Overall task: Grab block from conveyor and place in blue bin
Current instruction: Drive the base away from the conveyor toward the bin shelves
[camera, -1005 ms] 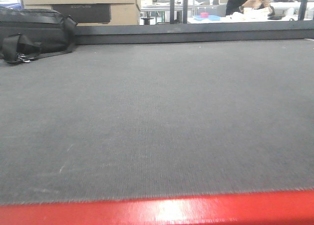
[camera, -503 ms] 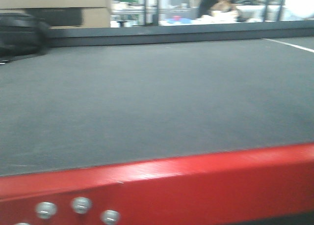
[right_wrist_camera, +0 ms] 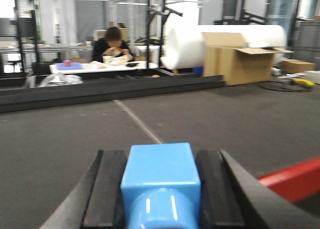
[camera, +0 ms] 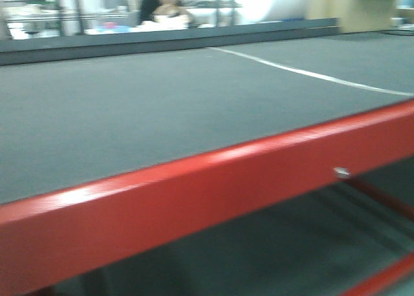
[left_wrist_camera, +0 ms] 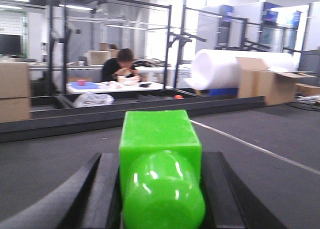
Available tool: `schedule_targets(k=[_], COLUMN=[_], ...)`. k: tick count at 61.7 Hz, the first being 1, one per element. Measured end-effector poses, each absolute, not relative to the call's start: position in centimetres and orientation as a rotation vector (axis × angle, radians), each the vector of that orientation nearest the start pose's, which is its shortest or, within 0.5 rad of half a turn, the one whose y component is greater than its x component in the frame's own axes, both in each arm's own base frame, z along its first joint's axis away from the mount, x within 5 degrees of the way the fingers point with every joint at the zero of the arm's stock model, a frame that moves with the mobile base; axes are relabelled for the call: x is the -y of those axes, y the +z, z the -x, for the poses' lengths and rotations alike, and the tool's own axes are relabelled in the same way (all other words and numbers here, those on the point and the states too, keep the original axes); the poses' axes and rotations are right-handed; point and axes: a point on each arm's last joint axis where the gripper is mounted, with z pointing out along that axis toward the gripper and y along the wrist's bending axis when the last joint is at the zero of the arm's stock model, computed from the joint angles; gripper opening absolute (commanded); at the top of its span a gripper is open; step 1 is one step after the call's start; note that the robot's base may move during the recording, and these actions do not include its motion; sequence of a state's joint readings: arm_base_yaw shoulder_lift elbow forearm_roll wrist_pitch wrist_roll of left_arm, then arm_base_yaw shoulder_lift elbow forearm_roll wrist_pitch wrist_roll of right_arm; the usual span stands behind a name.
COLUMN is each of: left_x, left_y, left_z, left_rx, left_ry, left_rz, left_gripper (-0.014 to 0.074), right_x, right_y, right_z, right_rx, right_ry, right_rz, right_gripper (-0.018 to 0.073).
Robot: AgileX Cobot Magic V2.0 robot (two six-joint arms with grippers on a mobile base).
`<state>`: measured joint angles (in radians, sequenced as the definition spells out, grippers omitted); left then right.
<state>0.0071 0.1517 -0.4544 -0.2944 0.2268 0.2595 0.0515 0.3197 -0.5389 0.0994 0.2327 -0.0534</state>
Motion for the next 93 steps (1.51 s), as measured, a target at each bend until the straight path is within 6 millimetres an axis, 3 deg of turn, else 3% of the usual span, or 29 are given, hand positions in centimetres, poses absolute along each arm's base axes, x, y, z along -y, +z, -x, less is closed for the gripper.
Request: schedule_targets(k=[93], left_x=[0.57], left_y=[33.5], left_z=[-3.98], left_rx=[-1.399], left_ry=[-0.063], left_rz=[-0.03], left_gripper=[-0.0111], right_x=[-0.55], right_y=[35.17], right_z=[-6.7], right_rx=[-1.497], right_ry=[0.094], right_rz=[0.025], right_gripper=[-0.0162])
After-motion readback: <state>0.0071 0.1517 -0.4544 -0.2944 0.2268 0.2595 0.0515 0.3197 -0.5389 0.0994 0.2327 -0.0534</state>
